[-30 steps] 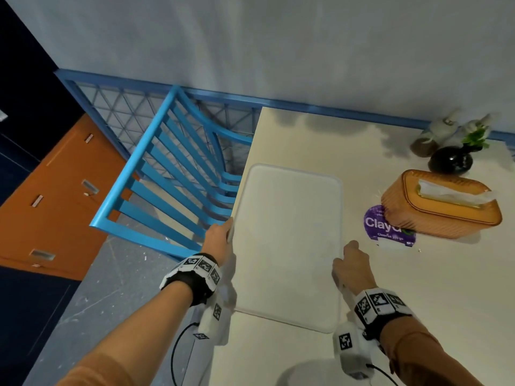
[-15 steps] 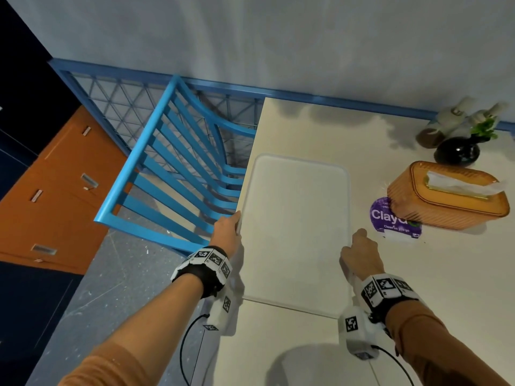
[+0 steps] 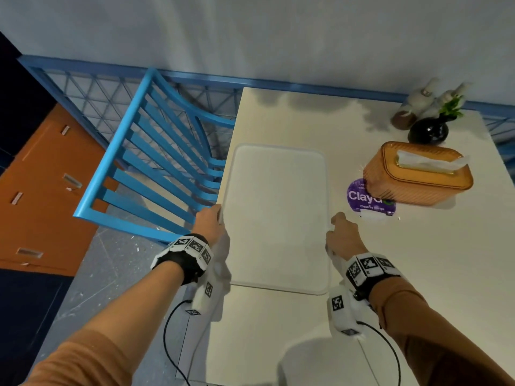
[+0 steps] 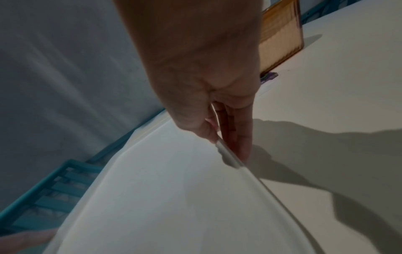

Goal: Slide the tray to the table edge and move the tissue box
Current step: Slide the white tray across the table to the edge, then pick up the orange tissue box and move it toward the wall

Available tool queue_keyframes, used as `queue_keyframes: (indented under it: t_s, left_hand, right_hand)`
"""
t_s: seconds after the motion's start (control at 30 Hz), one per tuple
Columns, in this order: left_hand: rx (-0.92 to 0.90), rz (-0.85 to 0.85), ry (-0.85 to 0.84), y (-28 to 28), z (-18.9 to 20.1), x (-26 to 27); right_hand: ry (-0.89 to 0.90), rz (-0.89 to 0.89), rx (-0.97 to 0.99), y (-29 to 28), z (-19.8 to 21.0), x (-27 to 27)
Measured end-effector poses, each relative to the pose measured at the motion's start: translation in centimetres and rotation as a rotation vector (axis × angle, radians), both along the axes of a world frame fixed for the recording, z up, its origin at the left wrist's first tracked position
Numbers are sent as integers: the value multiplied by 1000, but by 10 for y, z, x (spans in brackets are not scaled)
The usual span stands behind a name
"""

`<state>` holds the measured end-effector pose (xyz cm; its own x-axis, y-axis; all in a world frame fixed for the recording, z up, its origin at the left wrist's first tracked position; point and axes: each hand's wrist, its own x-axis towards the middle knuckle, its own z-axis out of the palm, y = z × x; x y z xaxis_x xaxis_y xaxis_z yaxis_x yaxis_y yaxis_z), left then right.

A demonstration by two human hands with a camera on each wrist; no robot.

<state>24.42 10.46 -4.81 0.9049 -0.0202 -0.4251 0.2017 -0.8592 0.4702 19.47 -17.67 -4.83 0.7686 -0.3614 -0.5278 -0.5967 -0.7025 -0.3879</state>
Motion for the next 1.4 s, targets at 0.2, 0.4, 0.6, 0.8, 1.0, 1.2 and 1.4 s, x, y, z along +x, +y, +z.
queue_keyframes:
  t_s: [0.2,0.4,0.6,0.8,1.0,1.2,1.4]
  left_hand:
    - [-65,-36,-83,-39,32,-17]
    - [-225,-166,-66,-122,68,-24]
    - [-351,-130,-74,-239,88,-10]
    - [-379,40,-61,-329,84,18]
    - [-316,154,37,-364,72,35]
    - [-358,180,104,-373,53,47]
    - [-436,227,118,-364,40,72]
  right_hand:
    - [-80,149,126,-42,36,-31]
    - [-46,243,185,-131,85,-65]
    - [-254,-9,190,-239,106,-46]
    - [-360,-194,270,-300,92,-4]
    - [-310,-288,354,-313,74,25]
    - [-252,-260,421,-309,63,40]
    - [-274,-256,372,-297,63,64]
